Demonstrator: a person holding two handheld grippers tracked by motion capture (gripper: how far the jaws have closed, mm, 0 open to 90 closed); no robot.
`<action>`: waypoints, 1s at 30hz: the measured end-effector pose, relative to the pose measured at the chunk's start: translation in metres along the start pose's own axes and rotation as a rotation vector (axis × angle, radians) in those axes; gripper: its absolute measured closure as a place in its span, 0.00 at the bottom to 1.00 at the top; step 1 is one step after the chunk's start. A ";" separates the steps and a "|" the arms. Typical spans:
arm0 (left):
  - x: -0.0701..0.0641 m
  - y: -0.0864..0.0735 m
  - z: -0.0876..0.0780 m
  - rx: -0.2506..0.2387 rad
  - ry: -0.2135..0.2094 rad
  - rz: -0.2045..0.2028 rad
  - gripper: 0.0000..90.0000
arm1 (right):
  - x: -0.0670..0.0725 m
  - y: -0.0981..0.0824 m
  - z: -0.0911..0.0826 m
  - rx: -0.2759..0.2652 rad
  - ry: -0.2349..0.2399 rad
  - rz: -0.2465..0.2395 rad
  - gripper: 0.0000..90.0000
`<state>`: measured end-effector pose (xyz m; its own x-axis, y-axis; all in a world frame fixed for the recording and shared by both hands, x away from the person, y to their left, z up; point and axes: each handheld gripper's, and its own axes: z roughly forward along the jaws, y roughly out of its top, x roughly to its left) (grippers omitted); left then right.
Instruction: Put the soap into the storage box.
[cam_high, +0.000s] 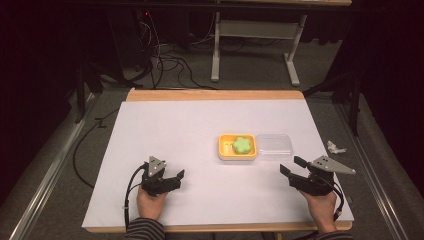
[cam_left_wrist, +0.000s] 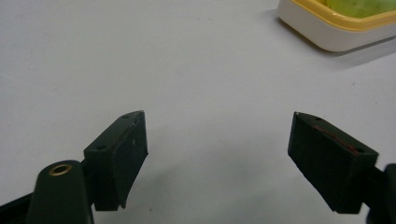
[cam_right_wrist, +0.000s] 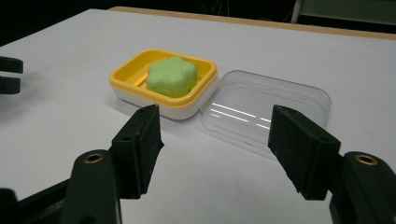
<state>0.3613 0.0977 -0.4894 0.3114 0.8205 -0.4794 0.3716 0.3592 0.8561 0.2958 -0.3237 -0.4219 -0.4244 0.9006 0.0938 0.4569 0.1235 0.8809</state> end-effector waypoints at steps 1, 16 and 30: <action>0.000 0.000 0.000 0.000 0.000 0.000 0.23 | 0.000 -0.001 0.001 0.001 0.002 0.000 0.39; 0.000 0.000 0.000 0.002 0.001 0.000 0.23 | 0.004 -0.012 0.012 0.034 0.016 -0.001 0.40; 0.000 0.000 0.000 0.002 0.002 0.001 0.23 | 0.007 -0.017 0.026 0.065 0.017 0.007 0.40</action>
<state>0.3616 0.0977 -0.4895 0.3100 0.8218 -0.4781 0.3732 0.3573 0.8562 0.3055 -0.3087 -0.4487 -0.4338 0.8945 0.1080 0.5092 0.1445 0.8484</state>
